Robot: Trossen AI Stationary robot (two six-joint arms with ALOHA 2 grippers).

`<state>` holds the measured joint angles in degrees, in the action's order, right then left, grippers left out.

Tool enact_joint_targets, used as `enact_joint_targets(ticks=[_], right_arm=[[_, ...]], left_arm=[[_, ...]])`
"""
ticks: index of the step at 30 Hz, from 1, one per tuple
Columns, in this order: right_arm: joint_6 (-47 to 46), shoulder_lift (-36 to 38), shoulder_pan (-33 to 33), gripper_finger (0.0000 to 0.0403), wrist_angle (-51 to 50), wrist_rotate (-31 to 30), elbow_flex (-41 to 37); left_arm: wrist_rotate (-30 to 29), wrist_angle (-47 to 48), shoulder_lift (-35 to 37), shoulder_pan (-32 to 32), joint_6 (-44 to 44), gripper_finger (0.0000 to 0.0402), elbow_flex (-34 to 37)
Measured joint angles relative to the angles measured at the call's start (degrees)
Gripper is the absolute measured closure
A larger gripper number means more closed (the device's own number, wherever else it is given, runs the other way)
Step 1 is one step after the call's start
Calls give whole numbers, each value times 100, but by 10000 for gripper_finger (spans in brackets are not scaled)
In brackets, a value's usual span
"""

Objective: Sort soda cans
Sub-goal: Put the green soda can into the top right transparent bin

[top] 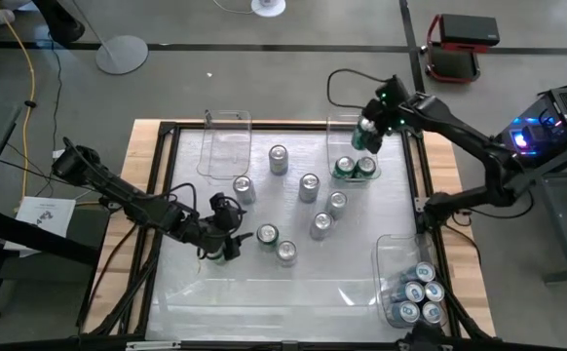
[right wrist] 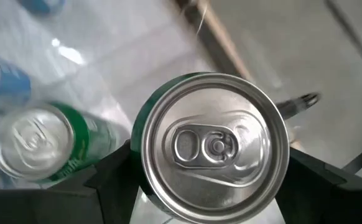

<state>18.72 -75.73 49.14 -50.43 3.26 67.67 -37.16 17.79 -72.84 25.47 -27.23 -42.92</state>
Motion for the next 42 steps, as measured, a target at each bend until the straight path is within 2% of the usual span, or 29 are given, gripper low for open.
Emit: enact_joint_targets(ticks=[10,21,31,42], right_arm=[[129,-462,35,116,201,40,-568],[205,-476,33,116,480,71,-1173],[195,-474,33,91,606,45,-1221],[278,-483,37,87,688,30,-1225]], left_arm=[[2,-12,0,-118,16,99,-1],[4,-10,0,-118,30,99,0],[6,-27,0,-118,27,99,0],[10,-104,0,-118,32,99,-1]])
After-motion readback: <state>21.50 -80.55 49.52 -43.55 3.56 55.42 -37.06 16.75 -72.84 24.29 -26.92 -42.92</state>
